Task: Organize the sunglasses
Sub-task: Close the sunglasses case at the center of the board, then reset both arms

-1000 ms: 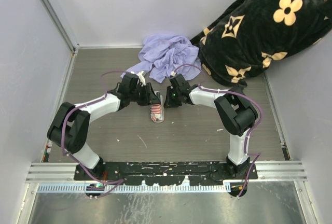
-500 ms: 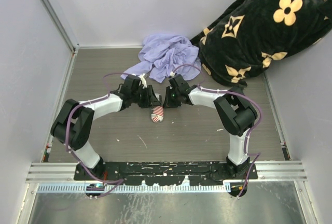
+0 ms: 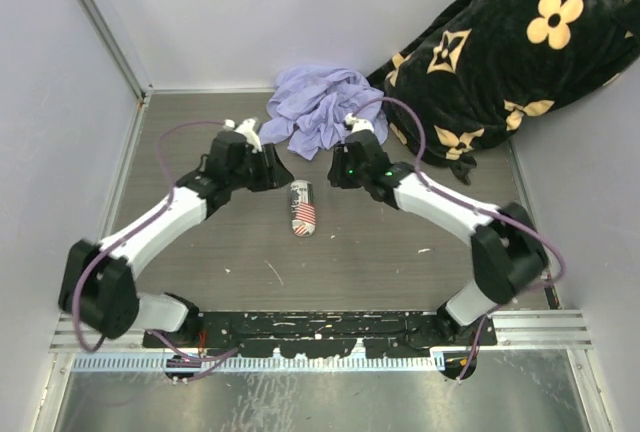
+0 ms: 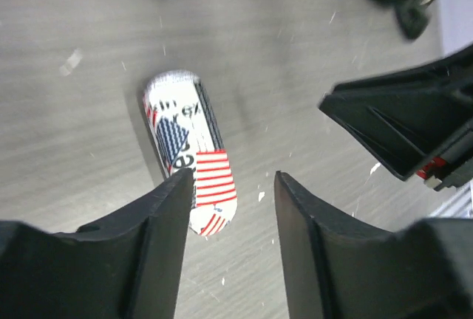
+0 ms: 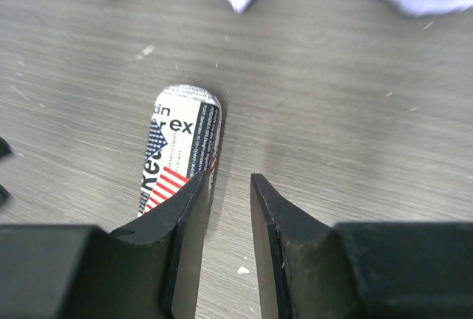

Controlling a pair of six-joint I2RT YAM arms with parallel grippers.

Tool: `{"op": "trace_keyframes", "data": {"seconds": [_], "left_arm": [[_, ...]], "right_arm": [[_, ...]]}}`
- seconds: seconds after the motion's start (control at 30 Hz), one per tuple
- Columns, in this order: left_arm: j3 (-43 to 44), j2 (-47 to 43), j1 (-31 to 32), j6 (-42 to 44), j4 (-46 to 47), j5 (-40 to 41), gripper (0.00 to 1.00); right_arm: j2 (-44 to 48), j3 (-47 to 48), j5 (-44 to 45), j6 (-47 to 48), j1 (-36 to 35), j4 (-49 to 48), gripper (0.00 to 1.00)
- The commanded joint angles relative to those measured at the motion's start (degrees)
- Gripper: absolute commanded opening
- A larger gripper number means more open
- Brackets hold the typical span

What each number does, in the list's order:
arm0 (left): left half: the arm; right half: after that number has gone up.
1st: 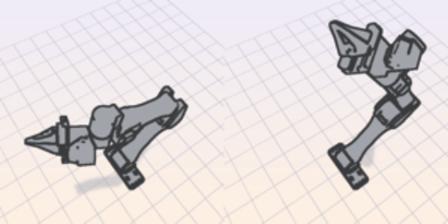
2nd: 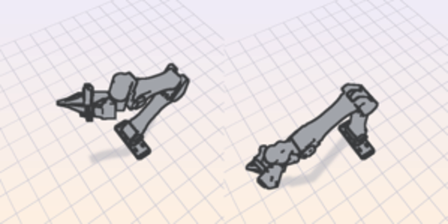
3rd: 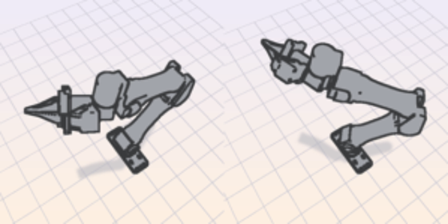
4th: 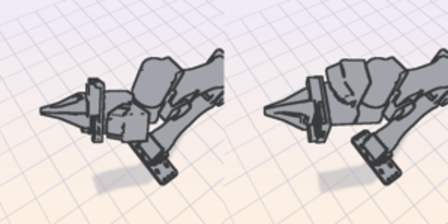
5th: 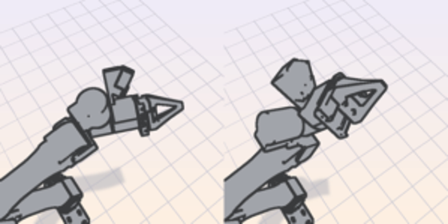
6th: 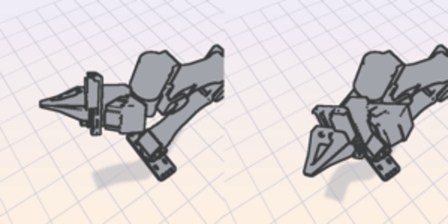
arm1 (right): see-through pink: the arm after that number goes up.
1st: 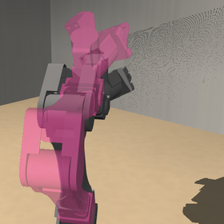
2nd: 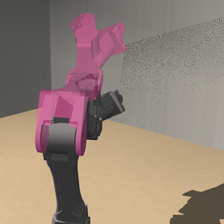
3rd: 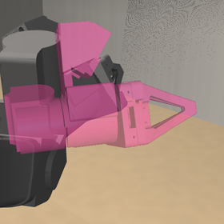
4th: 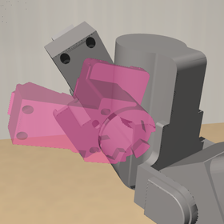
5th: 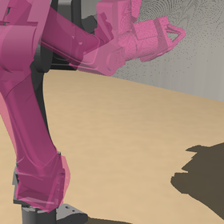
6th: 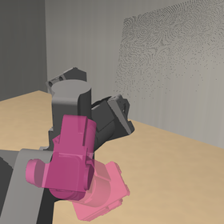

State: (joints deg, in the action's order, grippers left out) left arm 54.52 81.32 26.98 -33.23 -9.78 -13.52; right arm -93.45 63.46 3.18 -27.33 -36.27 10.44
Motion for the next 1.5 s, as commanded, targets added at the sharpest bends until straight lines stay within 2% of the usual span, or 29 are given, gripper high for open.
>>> {"op": "trace_keyframes", "data": {"seconds": [0.0,0.1,0.23,0.47,0.63,0.7,0.73,0.8,1.0,1.1,1.47], "left_arm": [[0.45,-12.79,-1.1,4.38,-0.2,8.92,0.53],[0.75,-18.2,-1.07,7.26,-2.31,13.0,0.56],[1.72,-23.22,-1.26,8.9,-10.03,17.62,0.59],[-6.51,-38.16,-1.29,5.76,-16.68,20.14,0.65],[-13.56,-49.21,-1.27,1.01,-21.36,24.44,0.83],[-15.3,-51.99,-1.31,-0.85,-23.72,24.95,0.98],[-15.97,-53.46,-1.32,-1.44,-24.85,25.27,0.98],[-17.48,-56.48,-1.32,-2.12,-26.96,26.42,0.98],[-20.76,-65.14,-1.3,-2.41,-27.46,27.88,0.98],[-21.2,-67.67,-1.23,-3.14,-28.53,31.69,0.98],[-19.13,-67.14,-1.26,-2.92,-30.36,34.82,0.98]], "right_arm": [[13.72,-5.21,7.97,7.82,-0.24,-7.64,0.38],[22.3,-9.78,8.71,11.45,-0.03,-10.25,0.41],[34.61,-16.68,13.79,13.75,0.06,-11.96,0.55],[54.37,-25.56,17.7,11.75,0.1,-5.17,0.69],[66.61,-31.24,19.06,11.44,0.08,-2.79,0.75],[70.16,-33.25,19.31,11.46,0.08,-2.22,0.82],[71.77,-33.97,19.53,11.08,0.06,-1.8,0.84],[74.68,-35.06,20.71,9.34,0.07,-0.86,0.98],[81.41,-39.46,25.83,7.28,0.11,-2.5,1.0],[83.1,-40.7,27.51,7.97,0.11,-2.31,1.0],[84.56,-41.82,28.99,7.43,0.07,-1.44,1.0]]}}
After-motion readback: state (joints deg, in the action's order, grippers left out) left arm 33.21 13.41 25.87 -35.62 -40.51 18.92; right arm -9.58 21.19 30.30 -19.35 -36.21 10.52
